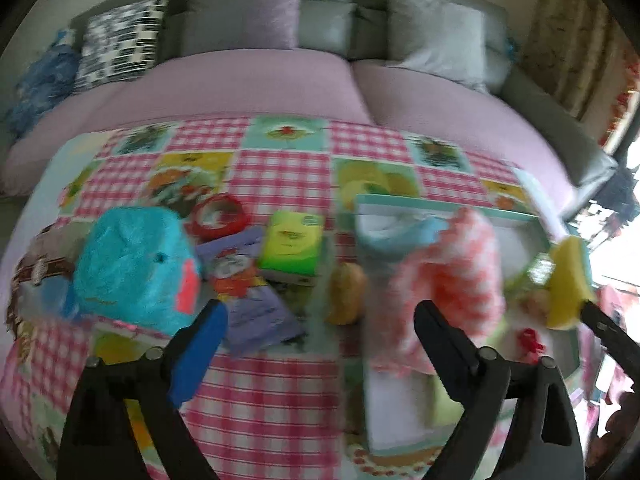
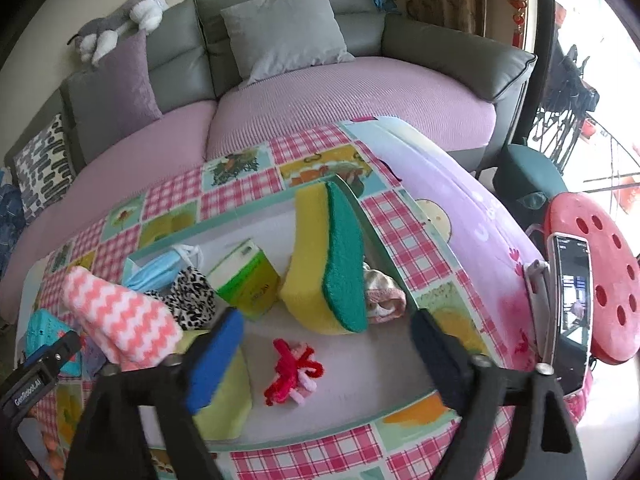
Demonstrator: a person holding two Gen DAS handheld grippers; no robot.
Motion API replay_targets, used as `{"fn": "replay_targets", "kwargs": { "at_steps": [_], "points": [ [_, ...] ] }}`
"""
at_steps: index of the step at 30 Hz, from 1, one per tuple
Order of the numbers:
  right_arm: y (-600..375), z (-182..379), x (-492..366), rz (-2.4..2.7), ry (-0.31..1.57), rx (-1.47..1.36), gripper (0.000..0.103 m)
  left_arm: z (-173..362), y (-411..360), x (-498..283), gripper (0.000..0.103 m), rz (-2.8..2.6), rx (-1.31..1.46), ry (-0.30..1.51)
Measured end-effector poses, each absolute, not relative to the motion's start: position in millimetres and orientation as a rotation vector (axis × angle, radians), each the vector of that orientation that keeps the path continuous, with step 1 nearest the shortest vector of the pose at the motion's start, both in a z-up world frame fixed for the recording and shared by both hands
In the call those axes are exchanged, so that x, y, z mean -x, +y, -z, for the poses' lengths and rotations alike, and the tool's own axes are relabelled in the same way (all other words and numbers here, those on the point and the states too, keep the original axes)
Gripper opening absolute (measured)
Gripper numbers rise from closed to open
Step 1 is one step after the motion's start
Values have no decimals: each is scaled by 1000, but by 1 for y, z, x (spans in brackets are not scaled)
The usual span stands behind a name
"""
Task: Organize soft objects
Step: 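Carry the sponge and pink knit cloth into the tray and open both tools, then move both tools back from the tray toward the pile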
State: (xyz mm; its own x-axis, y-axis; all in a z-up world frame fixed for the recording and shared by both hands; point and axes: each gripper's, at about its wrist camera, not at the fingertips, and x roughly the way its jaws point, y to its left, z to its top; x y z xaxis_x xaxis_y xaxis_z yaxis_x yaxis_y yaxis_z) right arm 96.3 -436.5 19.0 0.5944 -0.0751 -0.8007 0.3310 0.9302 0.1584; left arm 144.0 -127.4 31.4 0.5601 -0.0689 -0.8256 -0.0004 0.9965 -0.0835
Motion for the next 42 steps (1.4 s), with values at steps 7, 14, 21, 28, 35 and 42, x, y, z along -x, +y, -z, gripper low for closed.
{"fn": "replay_targets", "kwargs": {
  "at_steps": [7, 14, 21, 28, 35, 42],
  "points": [
    [-437, -9, -99, 250, 951, -294, 103, -15, -105, -149, 97, -67, 117, 1026],
    [-430, -7, -102, 236, 968, -267, 103, -4, -99, -150, 97, -91, 126, 1057],
    [-419, -12, -102, 221, 969, -237, 103, -11, -94, -149, 97, -93, 128, 1046],
    [-381, -28, -106, 116, 920, -193, 103, -24, -84, -143, 97, -54, 150, 1031],
    [-341, -40, -107, 2, 884, -149, 103, -33, -80, -140, 97, 2, 179, 1017],
    [-323, -43, -107, -47, 870, -139, 103, -44, -78, -133, 97, 66, 184, 1023]
  ]
}}
